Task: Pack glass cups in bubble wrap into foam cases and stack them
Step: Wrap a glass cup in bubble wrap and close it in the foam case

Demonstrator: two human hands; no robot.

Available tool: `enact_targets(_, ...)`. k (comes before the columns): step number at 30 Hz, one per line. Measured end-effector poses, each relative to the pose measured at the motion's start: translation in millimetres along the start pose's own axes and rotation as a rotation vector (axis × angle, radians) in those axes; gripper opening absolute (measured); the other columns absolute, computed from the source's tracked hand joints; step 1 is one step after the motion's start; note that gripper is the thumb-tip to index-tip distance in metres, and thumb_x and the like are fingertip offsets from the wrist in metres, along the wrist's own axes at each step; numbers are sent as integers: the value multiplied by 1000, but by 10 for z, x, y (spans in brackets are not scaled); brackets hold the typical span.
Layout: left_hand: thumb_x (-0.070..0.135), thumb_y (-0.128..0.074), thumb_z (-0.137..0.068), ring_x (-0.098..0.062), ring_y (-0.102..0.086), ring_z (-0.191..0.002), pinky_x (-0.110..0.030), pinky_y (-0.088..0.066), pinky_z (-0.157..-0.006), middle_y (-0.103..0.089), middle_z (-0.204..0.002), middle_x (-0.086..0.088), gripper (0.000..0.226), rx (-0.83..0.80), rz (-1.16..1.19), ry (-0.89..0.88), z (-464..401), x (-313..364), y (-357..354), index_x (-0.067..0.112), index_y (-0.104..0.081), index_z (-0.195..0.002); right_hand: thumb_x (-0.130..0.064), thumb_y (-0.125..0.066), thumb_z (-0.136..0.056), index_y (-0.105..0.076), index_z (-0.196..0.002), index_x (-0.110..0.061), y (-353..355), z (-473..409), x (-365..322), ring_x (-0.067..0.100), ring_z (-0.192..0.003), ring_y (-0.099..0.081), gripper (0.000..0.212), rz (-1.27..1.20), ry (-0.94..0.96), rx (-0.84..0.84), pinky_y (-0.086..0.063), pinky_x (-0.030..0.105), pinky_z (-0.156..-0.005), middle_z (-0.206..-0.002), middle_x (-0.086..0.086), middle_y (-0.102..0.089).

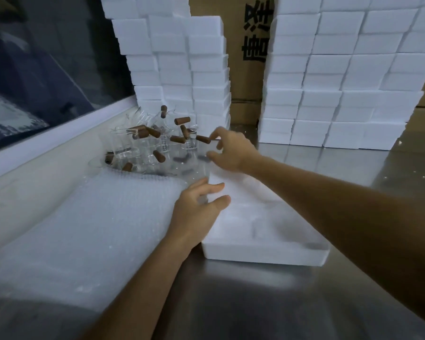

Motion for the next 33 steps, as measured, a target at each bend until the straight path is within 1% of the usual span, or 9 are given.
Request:
enact_targets(2, 25, -76, -85, 8, -42, -114, 5, -32, -75, -48, -145, 18, 29, 19, -1, -27, -16, -7, -3, 31, -72, -113, -35, -62, -94, -47, -132, -19, -86, -381, -113, 18, -84, -61, 44, -96, 10, 19, -44, 26, -68, -105, 2, -60)
enact_targets(4, 27, -75, -85, 6, -45, -116, 0, -36, -85, -50, -142, 19, 30, 29, -7, -52, -23, -6, -16, 29, -72, -115, -35, -60, -94, -46, -131, -21, -155, -751, -208, 21, -85, -62, 41, -190, 0, 54, -44, 28, -69, -106, 6, -62)
enact_targets(7, 31, -72, -87, 3, -45, -122, -15, -41, -101, -48, -142, 21, 32, 36, -41, -69, -24, -24, -33, 27, -70, -119, -34, -61, -91, -47, -130, -23, -309, -1179, -310, 23, -86, -65, 43, -287, -28, 47, -56, 35, -74, -110, 8, -64)
enact_targets(12, 35, -68, -90, -10, -54, -125, -35, -47, -106, -56, -139, 15, 34, 28, -52, -66, -18, -27, -72, 26, -67, -123, -33, -63, -88, -49, -133, -20, -574, -1559, -380, 26, -98, -62, 50, -42, -6, -20, -55, 37, -87, -121, 8, -61)
enact_targets(20, 43, -61, -93, -12, -56, -124, -40, -47, -106, -59, -136, 13, 38, -2, -67, -96, -27, -17, -102, 27, -62, -127, -8, -57, -90, -57, -117, -8, -641, -1703, -283, 28, -99, -61, 27, 99, -19, 82, -55, 37, -86, -113, 12, -61)
enact_targets(27, 33, -68, -91, -7, -55, -124, -35, -47, -107, -57, -137, 17, 32, 13, 6, -77, -11, 3, -104, 24, -68, -122, -16, -55, -98, -60, -113, -9, -317, -1551, -133, 29, -94, -58, 18, -11, -62, 313, -52, 38, -83, -109, 12, -60)
enact_targets(29, 31, -68, -91, 0, -53, -121, -25, -45, -106, -54, -140, 20, 32, 33, -13, -86, 11, 19, -85, 26, -68, -122, -12, -54, -97, -61, -114, -10, -171, -1454, -53, 28, -95, -60, 18, -93, -94, 398, -50, 34, -80, -110, 12, -62)
enact_targets(31, 28, -68, -91, 13, -49, -109, -7, -41, -96, -50, -135, 28, 31, 45, -13, -88, 21, 30, -64, 26, -69, -122, -12, -52, -98, -62, -113, -12, -36, -1333, -17, 26, -93, -62, 18, -139, -88, 453, -51, 33, -78, -107, 10, -64)
enact_targets(33, 27, -69, -90, 17, -48, -100, -1, -37, -89, -49, -129, 30, 31, 49, -5, -85, 24, 32, -57, 26, -70, -121, -14, -51, -98, -62, -112, -12, 100, -1178, -27, 24, -90, -64, 18, -155, -56, 485, -55, 36, -81, -104, 8, -66)
Point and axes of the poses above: each hand's wrist, its own z-axis away from the middle knuckle, its own y-axis out of the back of the hand, x = y × z, the point moved 9 cm from there along -z, towards the middle knuckle
